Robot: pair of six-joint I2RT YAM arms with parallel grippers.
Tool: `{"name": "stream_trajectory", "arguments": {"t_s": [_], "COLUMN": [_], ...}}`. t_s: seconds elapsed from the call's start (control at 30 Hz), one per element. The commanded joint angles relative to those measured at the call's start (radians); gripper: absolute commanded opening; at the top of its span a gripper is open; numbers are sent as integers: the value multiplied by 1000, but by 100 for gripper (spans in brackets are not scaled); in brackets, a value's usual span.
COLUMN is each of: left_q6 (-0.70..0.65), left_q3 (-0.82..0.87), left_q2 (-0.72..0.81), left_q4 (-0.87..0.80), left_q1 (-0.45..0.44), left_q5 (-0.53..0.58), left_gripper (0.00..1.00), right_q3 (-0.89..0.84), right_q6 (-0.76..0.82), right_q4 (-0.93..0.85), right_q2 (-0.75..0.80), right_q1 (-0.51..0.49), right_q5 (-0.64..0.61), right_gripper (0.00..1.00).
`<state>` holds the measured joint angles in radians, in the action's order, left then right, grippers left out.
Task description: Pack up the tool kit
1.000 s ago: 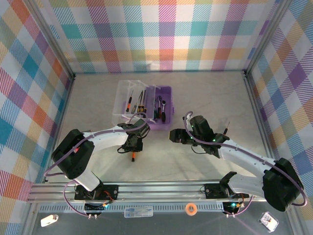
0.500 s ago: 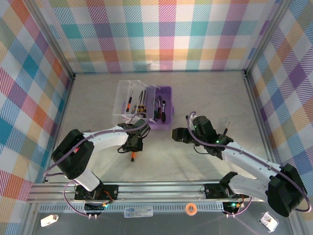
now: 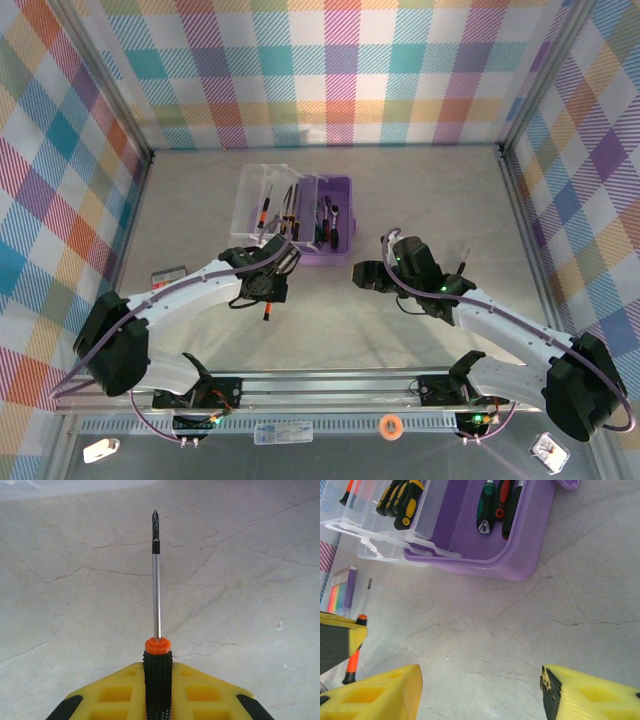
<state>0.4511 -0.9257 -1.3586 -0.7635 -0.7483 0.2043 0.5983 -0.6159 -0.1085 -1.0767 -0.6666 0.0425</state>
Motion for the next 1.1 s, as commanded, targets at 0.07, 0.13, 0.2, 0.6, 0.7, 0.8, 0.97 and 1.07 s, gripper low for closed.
{"name": "stream_trajectory", "arguments": {"t_s": [0.07, 0.13, 0.2, 0.6, 0.7, 0.8, 0.97, 1.07], "left_q6": [-39, -62, -86, -235, -261, -288, -307, -308], "left_q3": [-79, -102, -137, -515, -618, -706, -823, -902], "left_q2": [72, 80, 70, -168, -229, -295, -431, -525], "left_q4": [-105, -104, -109, -135, -150, -146, -152, -161], "left_q1": [-12, -13, -10, 103, 160, 209, 273, 309], "left_q5": [44, 46, 78, 98, 97, 109, 85, 108], "left_gripper": [15, 15, 15, 13, 13, 13, 13, 13], "right_q3": [5, 7, 8, -16, -24, -25, -31, -27], "right_q6": [3, 2, 1, -2, -2, -1, 1, 1], "right_q4": [-6, -4, -3, -50, -65, -80, -104, -118], "right_q2": [-3, -4, -4, 68, 87, 107, 139, 148], "right_q1": [7, 7, 7, 8, 10, 12, 15, 18], "right_q5": [-13, -10, -10, -36, -45, -52, -69, -68], "right_gripper": [64, 64, 64, 64, 64, 64, 64, 64]}}
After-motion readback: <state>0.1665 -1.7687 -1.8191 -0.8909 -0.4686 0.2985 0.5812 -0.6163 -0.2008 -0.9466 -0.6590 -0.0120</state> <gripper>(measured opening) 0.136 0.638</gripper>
